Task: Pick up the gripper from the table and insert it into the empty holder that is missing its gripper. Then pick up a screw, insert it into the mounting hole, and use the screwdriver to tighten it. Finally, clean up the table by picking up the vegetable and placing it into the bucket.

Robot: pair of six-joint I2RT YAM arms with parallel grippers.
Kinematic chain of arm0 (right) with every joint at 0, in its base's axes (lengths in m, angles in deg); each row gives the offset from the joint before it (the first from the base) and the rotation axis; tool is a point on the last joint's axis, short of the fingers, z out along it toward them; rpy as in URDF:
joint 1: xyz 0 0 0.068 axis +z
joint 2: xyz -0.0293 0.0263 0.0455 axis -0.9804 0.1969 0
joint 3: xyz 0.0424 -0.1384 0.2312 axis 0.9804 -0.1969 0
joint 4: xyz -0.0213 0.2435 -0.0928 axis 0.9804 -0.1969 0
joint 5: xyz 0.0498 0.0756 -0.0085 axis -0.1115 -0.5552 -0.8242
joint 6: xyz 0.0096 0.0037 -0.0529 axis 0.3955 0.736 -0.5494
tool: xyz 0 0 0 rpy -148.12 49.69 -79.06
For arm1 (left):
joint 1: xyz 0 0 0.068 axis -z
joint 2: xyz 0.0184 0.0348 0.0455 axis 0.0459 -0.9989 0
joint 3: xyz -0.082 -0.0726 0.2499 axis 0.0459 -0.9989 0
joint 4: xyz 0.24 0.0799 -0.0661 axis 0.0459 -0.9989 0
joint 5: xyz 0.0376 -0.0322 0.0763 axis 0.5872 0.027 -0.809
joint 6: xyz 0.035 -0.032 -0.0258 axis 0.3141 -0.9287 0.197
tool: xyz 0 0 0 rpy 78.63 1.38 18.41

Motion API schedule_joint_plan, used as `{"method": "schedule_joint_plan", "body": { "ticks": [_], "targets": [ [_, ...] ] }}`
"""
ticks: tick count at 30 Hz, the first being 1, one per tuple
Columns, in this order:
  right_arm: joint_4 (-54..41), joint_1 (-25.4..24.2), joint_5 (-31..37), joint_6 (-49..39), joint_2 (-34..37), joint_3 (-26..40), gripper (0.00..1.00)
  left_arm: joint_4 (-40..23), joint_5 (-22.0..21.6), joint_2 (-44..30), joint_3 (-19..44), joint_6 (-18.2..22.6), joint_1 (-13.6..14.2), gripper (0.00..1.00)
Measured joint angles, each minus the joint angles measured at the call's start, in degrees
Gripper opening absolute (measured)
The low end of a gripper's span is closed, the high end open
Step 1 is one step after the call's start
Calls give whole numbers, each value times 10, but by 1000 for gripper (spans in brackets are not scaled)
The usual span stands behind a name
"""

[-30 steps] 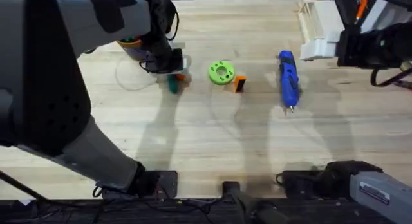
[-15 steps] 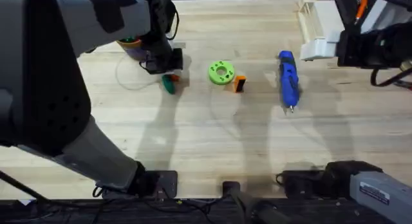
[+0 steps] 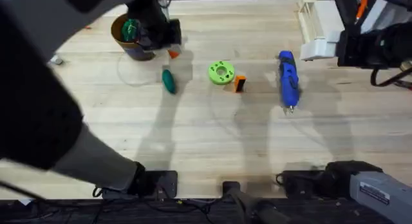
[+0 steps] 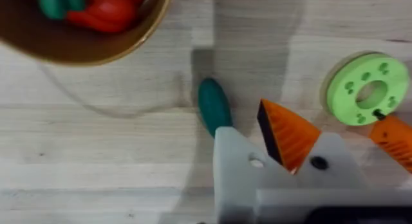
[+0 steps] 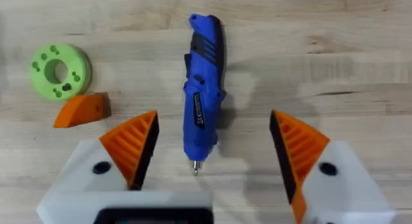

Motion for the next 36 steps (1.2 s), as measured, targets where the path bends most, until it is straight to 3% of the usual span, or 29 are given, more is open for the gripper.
{"method": "schedule_joint_plan", "body": {
  "ticks": [8,14,15,20,21,24,25,30,36],
  "targets": [
    [0,0,0,0,0,0,994,-34,-61,119,8,-11,0,15],
    [0,0,0,0,0,0,992,-40,-84,160,10,-13,0,15],
    [0,0,0,0,0,0,992,-41,-87,162,10,-11,0,82],
    [0,0,0,0,0,0,993,-50,-92,163,10,-23,0,857],
    [0,0,0,0,0,0,994,-50,-93,163,10,-30,0,951],
    [0,0,0,0,0,0,994,-47,-95,172,2,-39,0,985],
    [-2,0,0,0,0,0,994,-39,-95,215,-41,-46,0,985],
    [-3,0,0,0,0,0,994,-10,-97,333,-135,-52,0,985],
    [-3,0,0,0,0,0,994,8,-101,474,-207,-44,0,985]
  ]
}}
